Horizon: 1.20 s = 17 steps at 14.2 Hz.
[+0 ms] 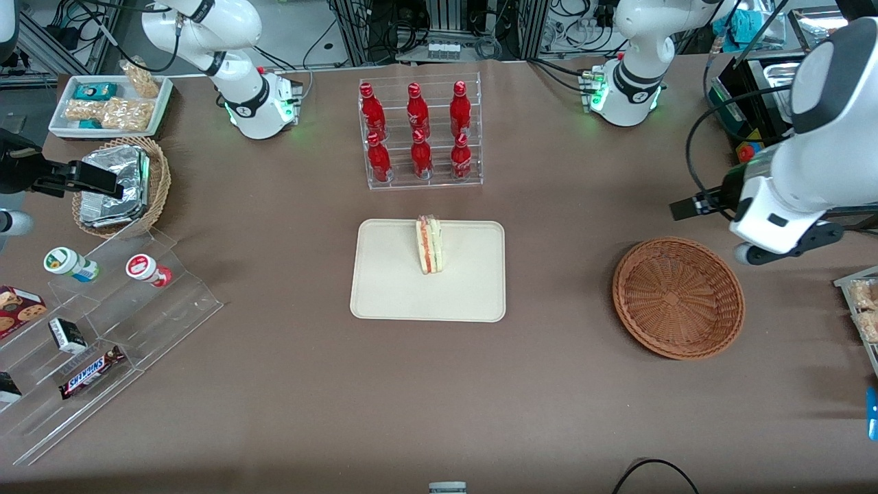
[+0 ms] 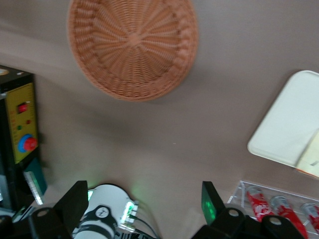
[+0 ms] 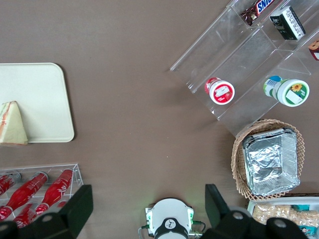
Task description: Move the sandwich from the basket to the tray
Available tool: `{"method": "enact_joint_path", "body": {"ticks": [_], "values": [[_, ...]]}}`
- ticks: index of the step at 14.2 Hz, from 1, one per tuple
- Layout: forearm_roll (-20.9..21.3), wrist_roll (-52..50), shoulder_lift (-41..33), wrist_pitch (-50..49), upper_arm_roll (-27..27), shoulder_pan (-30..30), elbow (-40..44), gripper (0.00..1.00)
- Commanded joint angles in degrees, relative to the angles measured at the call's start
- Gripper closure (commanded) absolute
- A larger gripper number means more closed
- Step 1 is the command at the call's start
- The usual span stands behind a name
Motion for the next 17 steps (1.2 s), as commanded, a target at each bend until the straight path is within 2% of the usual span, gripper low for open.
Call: {"method": "enact_joint_path", "body": {"ticks": [1,10,11,12,14,15,17], "values": [[3.16,0.51,-2.07,-3.43,-0.75,-0.14,-1.09,0.0],[3.42,0.77,-1.89,-4.32,-0.05,1.17,1.28,0.0],[2.9,0.95,-2.5,-4.76,2.65,0.39,1.11,0.0],[2.02,1.82,-3.55,-4.85,7.55,-2.83,0.76,0.0],[-0.17,3.76,-4.44,-5.81,19.06,-12.31,0.5,0.0],[-0.88,3.94,-5.4,-6.6,21.46,-14.88,-0.29,0.0],[-1.06,4.03,-8.73,-5.82,22.02,-15.7,-4.14,0.0]]}}
